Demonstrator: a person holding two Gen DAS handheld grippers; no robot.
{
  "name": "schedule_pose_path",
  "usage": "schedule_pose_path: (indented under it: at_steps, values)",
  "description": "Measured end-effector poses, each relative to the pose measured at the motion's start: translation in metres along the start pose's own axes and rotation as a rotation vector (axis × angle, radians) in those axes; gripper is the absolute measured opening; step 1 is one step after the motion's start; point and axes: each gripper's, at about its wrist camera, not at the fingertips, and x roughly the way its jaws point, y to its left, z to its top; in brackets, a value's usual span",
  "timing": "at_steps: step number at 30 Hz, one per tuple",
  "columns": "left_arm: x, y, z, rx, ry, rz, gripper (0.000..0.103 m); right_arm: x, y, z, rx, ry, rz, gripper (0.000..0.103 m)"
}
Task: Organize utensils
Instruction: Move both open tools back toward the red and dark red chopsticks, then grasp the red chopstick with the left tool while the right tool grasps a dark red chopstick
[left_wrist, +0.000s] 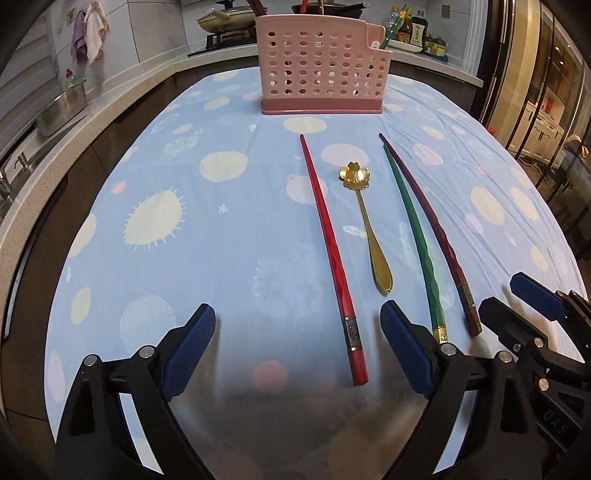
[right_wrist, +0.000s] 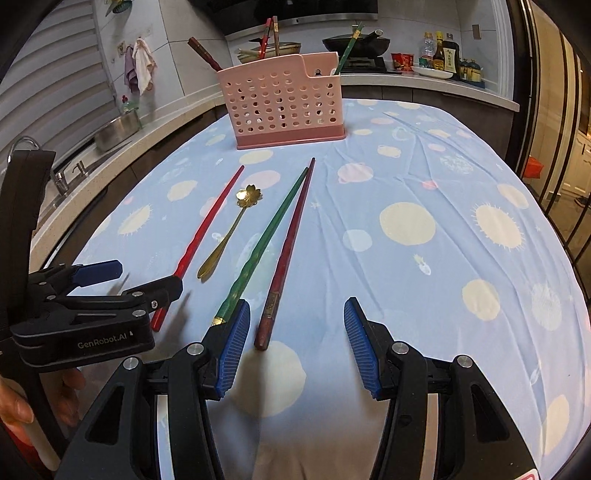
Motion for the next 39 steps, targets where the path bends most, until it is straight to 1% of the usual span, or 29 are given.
schedule_pose_path:
  at_steps: [3, 5, 13, 16, 18, 20, 21, 23, 25, 26, 27, 28, 29, 31, 32, 34, 35, 37, 39]
  values:
    - [0.005, 0.003, -0.004, -0.015, 0.024, -0.007, 0.087, 0.003, 0.004, -0.004, -0.006, 0.009, 0.001, 0.052]
    - [0.004, 0.003, -0.008, -0.006, 0.013, 0.005, 0.087, 0.005, 0.006, -0.005, -0.011, 0.012, 0.000, 0.052]
    - [-0.001, -0.001, -0.015, 0.013, -0.007, 0.003, 0.086, 0.009, 0.015, -0.007, -0.039, 0.015, -0.006, 0.048]
    - [-0.001, -0.002, -0.016, 0.015, -0.012, 0.002, 0.086, 0.011, 0.018, -0.008, -0.056, 0.018, -0.015, 0.043]
    - [0.000, -0.001, -0.016, 0.014, -0.013, 0.000, 0.086, 0.011, 0.019, -0.008, -0.066, 0.015, -0.024, 0.042]
    - [0.000, -0.001, -0.016, 0.016, -0.015, 0.001, 0.086, 0.012, 0.020, -0.008, -0.073, 0.015, -0.030, 0.038]
    - [0.000, -0.001, -0.016, 0.018, -0.017, 0.001, 0.084, 0.012, 0.020, -0.009, -0.075, 0.015, -0.031, 0.035]
    - [-0.001, -0.002, -0.015, 0.022, -0.024, -0.002, 0.077, 0.013, 0.020, -0.009, -0.078, 0.014, -0.035, 0.031]
    - [-0.003, -0.003, -0.014, 0.029, -0.028, -0.010, 0.064, 0.013, 0.019, -0.009, -0.080, 0.012, -0.042, 0.024]
    - [-0.003, -0.003, -0.014, 0.030, -0.028, -0.016, 0.061, 0.013, 0.019, -0.009, -0.080, 0.012, -0.042, 0.018]
    - [-0.004, -0.003, -0.013, 0.034, -0.028, -0.023, 0.055, 0.013, 0.018, -0.009, -0.079, 0.012, -0.042, 0.015]
    - [-0.005, -0.003, -0.013, 0.039, -0.029, -0.030, 0.048, 0.013, 0.017, -0.009, -0.077, 0.012, -0.042, 0.013]
    - [-0.005, -0.004, -0.013, 0.043, -0.029, -0.036, 0.045, 0.013, 0.017, -0.009, -0.075, 0.013, -0.041, 0.010]
    - [-0.006, -0.005, -0.014, 0.047, -0.028, -0.052, 0.034, 0.012, 0.016, -0.009, -0.072, 0.015, -0.039, 0.009]
    - [-0.007, -0.005, -0.014, 0.049, -0.027, -0.061, 0.032, 0.012, 0.015, -0.009, -0.071, 0.016, -0.038, 0.009]
    - [-0.007, -0.006, -0.014, 0.051, -0.025, -0.075, 0.022, 0.011, 0.014, -0.009, -0.069, 0.017, -0.037, 0.009]
    - [-0.008, -0.006, -0.014, 0.051, -0.024, -0.082, 0.019, 0.011, 0.014, -0.009, -0.067, 0.018, -0.036, 0.009]
    - [-0.008, -0.006, -0.014, 0.050, -0.017, -0.106, 0.010, 0.010, 0.012, -0.009, -0.061, 0.019, -0.034, 0.009]
    - [-0.009, -0.006, -0.015, 0.048, -0.010, -0.127, 0.008, 0.008, 0.009, -0.009, -0.055, 0.017, -0.035, 0.008]
